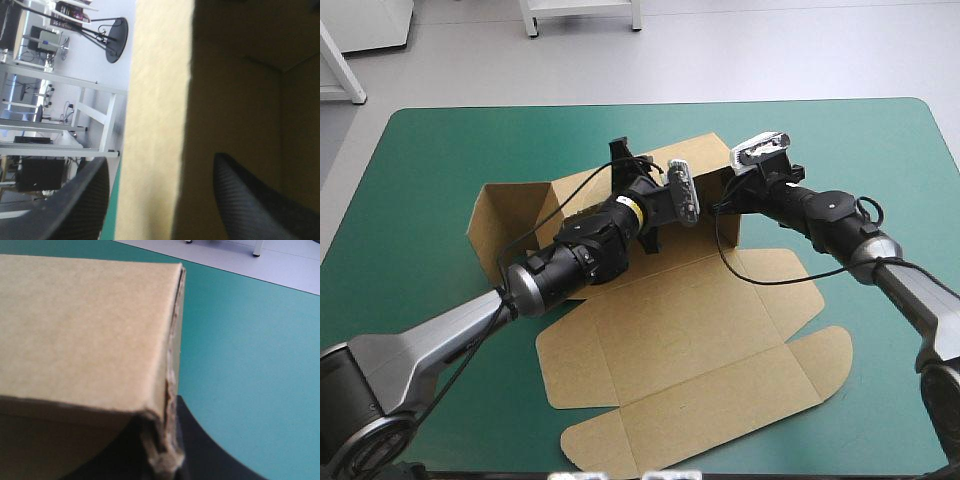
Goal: Fold the box
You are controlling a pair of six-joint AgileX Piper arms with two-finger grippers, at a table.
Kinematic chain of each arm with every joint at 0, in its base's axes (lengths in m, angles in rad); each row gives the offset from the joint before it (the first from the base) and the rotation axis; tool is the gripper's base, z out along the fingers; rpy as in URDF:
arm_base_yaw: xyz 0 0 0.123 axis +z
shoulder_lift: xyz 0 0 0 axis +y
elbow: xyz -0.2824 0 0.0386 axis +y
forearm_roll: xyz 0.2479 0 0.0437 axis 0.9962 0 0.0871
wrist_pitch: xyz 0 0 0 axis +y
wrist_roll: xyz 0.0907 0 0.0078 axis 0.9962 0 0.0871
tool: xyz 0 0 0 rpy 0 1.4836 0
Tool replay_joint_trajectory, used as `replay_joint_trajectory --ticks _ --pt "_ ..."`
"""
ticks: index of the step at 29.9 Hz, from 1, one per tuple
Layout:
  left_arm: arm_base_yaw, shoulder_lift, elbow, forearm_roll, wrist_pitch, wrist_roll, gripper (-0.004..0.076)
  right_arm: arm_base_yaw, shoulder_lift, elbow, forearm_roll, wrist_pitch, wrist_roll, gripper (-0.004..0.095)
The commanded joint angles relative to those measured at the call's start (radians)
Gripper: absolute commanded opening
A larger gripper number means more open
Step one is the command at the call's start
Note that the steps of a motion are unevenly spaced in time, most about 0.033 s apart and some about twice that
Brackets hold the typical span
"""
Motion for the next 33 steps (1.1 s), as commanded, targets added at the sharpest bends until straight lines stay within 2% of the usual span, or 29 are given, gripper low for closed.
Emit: replay_joint_trajectory --ticks 1,7,10,14,20,24,27,30,33 --pt "-0.066 -0.072 -0.035 -0.046 0.008 -0.019 0.0481 0.002 -0.041 -0.033 0.006 0.002 0.020 -0.0017" --pt "-0.092 -0.152 -0.079 -0.181 0.043 -0.019 0.0480 0.002 -0.041 -0.033 0.005 -0.014 0.024 -0.0017" --pt "-0.043 -0.174 -0.154 -0.277 0.052 -0.019 0.0480 0.002 -0.041 -0.033 0.005 -0.014 0.031 -0.0017" --pt "0.130 -0.176 -0.272 -0.403 0.054 -0.019 0.0465 0.002 -0.041 -0.033 0.004 -0.005 0.050 -0.0017" --pt "0.526 -0.176 -0.331 -0.675 0.111 0.013 0.0429 0.002 -0.041 -0.033 -0.017 0.002 0.088 -0.0017" --pt "0.802 -0.173 -0.312 -0.916 0.224 0.074 0.0423 -0.005 -0.043 -0.033 -0.105 -0.003 0.172 -0.0017" --pt "0.944 -0.173 -0.268 -1.037 0.249 0.134 0.0423 -0.031 -0.053 -0.040 -0.179 0.011 0.263 -0.0017" --pt "1.033 -0.173 -0.222 -1.065 0.276 0.136 0.0423 -0.082 -0.066 -0.083 -0.281 0.085 0.394 -0.0017" --pt "1.077 -0.173 -0.164 -1.067 0.288 0.136 0.0423 -0.138 -0.070 -0.165 -0.442 0.201 0.563 -0.0017"
